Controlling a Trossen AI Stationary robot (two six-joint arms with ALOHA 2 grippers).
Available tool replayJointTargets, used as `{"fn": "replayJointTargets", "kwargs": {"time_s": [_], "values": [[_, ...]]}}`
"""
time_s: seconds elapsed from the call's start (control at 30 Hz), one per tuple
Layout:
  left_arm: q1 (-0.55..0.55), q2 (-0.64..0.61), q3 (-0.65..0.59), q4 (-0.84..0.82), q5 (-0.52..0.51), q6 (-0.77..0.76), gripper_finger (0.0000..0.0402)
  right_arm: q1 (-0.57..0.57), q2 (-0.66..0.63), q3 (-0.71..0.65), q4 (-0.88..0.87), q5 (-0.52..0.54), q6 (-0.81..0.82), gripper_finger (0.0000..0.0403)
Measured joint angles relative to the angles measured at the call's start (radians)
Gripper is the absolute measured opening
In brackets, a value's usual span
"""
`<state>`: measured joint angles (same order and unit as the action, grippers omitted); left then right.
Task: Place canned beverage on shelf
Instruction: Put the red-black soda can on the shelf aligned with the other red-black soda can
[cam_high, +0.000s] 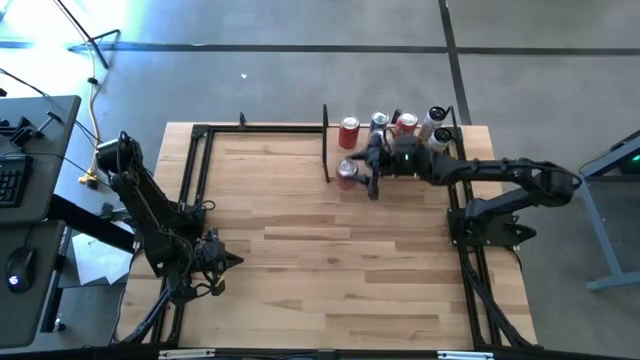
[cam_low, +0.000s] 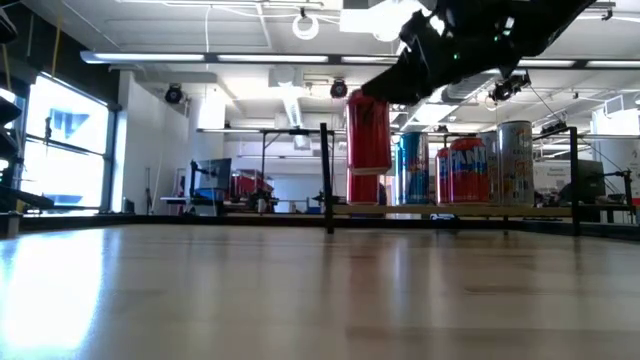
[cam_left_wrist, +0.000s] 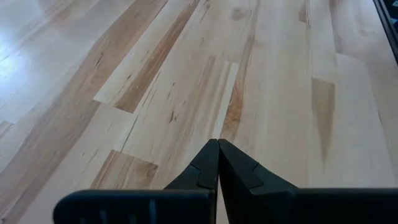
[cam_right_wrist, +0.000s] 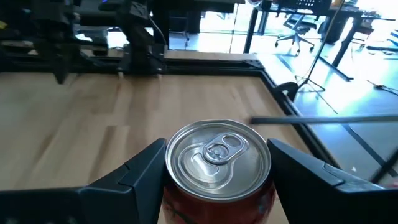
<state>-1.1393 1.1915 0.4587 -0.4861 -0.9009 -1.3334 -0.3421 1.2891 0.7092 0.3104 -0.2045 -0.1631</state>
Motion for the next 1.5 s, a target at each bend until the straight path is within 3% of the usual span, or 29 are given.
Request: {"fn": "replayJointTargets", "kwargs": {"time_s": [0.3,0.5,0.9,1.5], "values": [[0.0,0.0,0.0,0.023,-0.002,0.042,0.0,-0.228,0.057,0.004,0.036,-0.265,-0.048,0.0235],[0.0,0.0,0.0,0.062,-0.024,0.063,0.0,-0.28,0.115,0.004,0.104,-0.335,-0.063,0.0235],[0.0,0.0,0.0,0.075,-0.02,0.063,0.0,-0.339,0.135,0.004,0.112,-0.356,-0.081,0.0235],[0.001,0.0,0.0,0.089,0.001,0.081,0.0,-0.341,0.184,0.01,0.149,-0.349,-0.082,0.0235]]}}
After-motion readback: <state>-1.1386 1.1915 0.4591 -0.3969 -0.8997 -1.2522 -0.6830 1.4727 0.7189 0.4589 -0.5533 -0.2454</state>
